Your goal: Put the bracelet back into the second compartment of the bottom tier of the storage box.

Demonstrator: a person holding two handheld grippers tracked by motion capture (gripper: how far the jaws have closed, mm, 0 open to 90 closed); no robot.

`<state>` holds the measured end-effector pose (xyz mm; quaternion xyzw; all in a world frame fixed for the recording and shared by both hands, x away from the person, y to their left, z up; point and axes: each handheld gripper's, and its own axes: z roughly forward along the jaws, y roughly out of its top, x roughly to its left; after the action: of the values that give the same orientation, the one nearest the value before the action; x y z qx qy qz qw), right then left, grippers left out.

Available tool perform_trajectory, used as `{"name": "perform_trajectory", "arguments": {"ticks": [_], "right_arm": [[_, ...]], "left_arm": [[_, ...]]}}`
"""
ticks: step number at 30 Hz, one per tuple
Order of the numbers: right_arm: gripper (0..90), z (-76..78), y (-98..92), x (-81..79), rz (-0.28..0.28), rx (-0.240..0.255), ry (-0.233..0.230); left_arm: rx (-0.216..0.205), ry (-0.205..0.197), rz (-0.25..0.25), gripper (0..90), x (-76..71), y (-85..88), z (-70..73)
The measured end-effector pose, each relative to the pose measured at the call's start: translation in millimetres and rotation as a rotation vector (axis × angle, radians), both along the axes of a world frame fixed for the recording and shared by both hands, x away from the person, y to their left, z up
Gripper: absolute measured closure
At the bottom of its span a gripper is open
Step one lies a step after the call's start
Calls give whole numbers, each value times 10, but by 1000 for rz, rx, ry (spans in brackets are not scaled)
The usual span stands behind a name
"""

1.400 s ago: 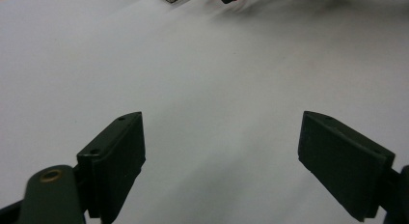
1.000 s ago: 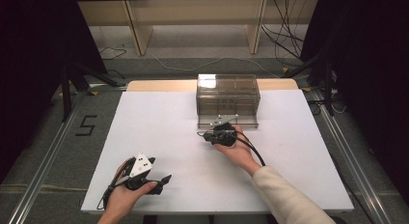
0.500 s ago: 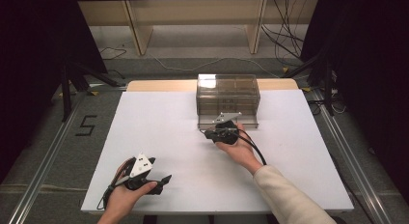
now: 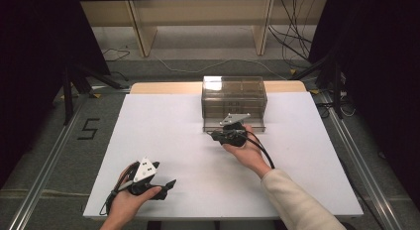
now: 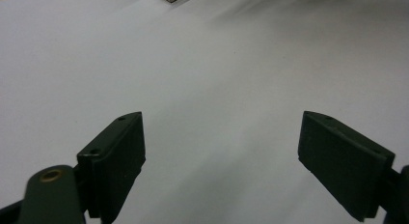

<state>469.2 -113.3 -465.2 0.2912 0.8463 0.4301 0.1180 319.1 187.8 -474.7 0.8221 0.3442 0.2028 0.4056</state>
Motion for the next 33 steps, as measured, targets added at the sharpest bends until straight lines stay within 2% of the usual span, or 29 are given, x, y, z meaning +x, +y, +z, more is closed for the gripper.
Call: {"name": "perform_trajectory", "arguments": {"ticks": [33], "right_arm": [[885, 155, -122, 47, -34, 20, -25]], "left_arm": [[-3, -2, 6, 168, -1, 4, 1]]}}
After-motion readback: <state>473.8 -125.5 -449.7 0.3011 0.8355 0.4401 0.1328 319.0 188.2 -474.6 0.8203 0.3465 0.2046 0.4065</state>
